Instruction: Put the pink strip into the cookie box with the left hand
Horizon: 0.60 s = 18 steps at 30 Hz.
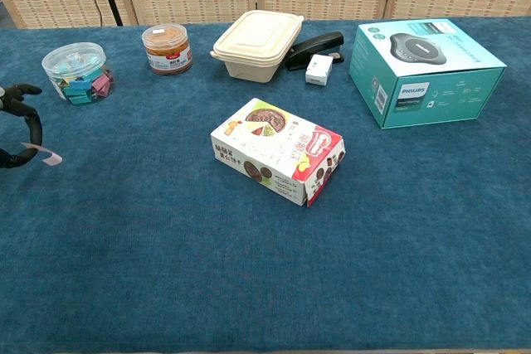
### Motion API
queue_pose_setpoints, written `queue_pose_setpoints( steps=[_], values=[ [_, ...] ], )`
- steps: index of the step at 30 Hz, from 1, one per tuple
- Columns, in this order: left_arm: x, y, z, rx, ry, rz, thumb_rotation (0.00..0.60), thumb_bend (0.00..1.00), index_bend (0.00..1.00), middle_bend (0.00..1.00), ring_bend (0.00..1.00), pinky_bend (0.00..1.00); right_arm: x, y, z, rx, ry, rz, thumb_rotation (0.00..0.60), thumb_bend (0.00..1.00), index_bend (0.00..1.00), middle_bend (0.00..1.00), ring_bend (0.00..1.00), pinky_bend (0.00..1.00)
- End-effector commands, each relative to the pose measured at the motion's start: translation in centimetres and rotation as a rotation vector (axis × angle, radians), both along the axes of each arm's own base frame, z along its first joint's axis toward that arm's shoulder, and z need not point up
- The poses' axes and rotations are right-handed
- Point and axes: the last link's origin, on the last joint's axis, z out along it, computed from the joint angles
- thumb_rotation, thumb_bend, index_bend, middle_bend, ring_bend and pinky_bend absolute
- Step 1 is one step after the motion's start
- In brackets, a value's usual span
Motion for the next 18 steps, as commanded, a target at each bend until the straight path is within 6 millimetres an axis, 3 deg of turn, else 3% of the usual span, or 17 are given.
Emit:
queue_pose_setpoints(
  steps=[1,8,18],
  values=[
    [2.1,0.9,1.3,0.008,0.036,-0.056,0.600,0.42,0.61,0.00,0.00,0.00,0.0,0.0,0.1,-0.002,-0.001,0.000,0.600,0.00,0.03,0.00,0.00,0.00],
    [8.7,3.1,2.6,-0.033,0.125,-0.203,0.600,0.43,0.61,0.00,0.00,0.00,-0.1,0.0,0.3,-0.005,-0.009,0.001,0.600,0.00,0.03,0.00,0.00,0.00],
    [14.2,4.8,1.5,-0.072,0.318,-0.370,0.600,0.43,0.61,0.00,0.00,0.00,-0.2,-0.1,0.4,-0.005,-0.016,-0.001,0.600,0.00,0.03,0.00,0.00,0.00]
  ],
)
